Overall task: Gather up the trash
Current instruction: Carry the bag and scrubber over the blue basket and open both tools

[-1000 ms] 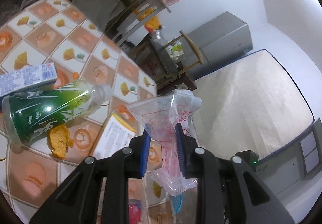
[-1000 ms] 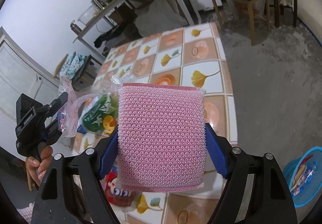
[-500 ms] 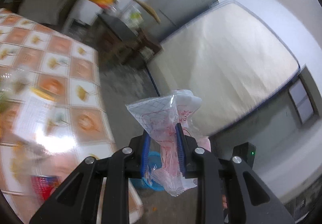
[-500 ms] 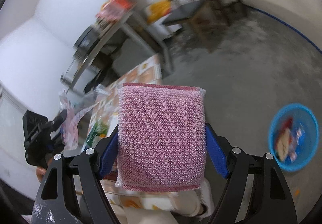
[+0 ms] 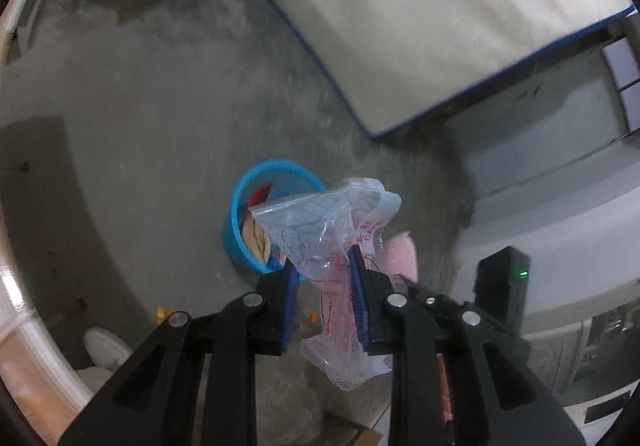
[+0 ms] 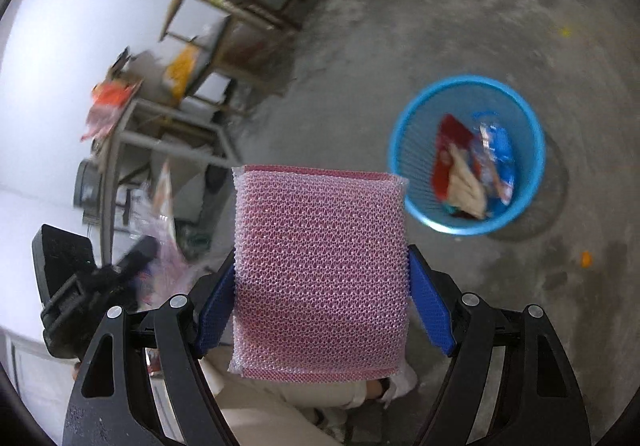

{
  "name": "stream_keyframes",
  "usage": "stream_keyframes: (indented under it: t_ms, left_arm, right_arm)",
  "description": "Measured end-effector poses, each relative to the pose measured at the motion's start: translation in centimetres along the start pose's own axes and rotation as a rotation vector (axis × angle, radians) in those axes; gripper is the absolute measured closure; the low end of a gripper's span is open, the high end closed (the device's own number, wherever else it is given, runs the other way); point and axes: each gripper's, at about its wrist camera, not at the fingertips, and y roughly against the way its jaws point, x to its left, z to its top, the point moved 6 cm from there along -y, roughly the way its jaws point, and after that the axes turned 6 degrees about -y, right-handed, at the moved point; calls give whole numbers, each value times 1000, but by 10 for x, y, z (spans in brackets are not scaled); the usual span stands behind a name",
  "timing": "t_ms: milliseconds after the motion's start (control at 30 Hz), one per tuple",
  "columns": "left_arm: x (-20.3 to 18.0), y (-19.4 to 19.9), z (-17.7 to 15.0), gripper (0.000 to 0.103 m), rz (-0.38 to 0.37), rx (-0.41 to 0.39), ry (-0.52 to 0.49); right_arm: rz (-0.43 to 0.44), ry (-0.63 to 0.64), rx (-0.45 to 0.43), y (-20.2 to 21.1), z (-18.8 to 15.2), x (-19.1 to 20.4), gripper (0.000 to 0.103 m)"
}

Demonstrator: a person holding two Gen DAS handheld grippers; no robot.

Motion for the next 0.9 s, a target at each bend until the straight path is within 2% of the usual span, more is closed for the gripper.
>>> stream_keyframes:
  t_ms: [200,367,400,433,467,500,633,900]
  left_arm:
    - [-10,-86,13,80,69,113,-31]
    - [1,-137,32,78,123,137,-46]
    - [4,-150,37,74,131,136,-56]
    - [6,-157,36,64,145,139,-61]
    - [9,-162,34,59,164,143,-66]
    - [10,-164,34,51,171,145,-66]
    - [16,-164,31,44,139,144,-51]
    - [17,-123,41,42,120,55,-48]
  right_arm:
    - [-34,-96,-1,-13,33,-42,28]
    - [-82,-132,-44,-27,67,-60,26]
    - [-95,-127,-55,-28,73,-63,25]
    - [-113,-124,-61,-28,76,-66,25]
    - [-145,-121,-69,-31,80,-71,24]
    - [-179,-114,-80,-34,85,-75,24]
    - [-243,-96,-87,-41,86,-87,23]
    - [-263,-83,-84,-49,77,-94,23]
